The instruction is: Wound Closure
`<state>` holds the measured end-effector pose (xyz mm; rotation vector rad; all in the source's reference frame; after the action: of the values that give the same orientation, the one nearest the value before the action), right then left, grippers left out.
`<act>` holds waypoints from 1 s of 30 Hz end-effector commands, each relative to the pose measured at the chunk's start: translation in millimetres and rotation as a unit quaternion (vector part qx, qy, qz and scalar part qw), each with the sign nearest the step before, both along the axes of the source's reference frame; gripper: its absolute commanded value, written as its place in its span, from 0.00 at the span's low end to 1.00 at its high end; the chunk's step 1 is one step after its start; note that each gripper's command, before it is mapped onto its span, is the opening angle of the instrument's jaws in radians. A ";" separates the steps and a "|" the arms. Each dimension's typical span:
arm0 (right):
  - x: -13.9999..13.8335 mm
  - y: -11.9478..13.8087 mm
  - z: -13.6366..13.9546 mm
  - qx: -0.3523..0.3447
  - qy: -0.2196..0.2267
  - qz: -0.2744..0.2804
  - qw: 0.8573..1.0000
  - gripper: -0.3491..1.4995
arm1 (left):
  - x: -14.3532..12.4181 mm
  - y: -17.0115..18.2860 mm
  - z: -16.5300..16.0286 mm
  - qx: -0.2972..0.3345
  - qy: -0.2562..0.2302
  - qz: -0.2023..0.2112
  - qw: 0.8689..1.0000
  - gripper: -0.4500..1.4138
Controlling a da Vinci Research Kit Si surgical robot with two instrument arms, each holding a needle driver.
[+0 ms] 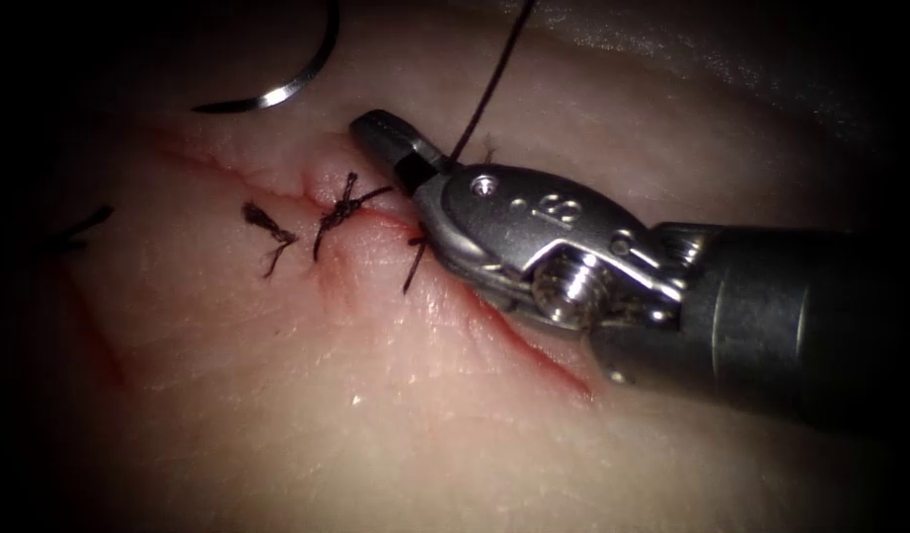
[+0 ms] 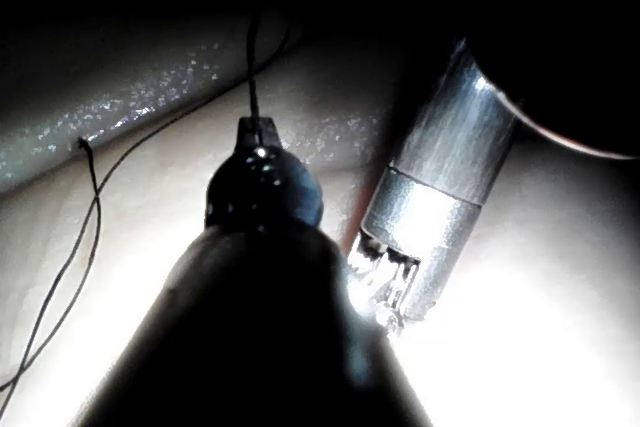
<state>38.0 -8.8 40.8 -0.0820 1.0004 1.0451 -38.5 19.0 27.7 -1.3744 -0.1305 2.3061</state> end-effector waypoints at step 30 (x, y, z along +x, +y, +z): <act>-2.0 -14.8 -6.5 0.098 0.091 -0.087 0.987 0.79 | -25.3 3.4 13.8 0.013 0.007 0.067 0.998 0.24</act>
<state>35.4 -23.5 34.0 0.2632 1.0415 0.9973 -63.5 21.7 41.4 -1.3650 -0.3025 2.4033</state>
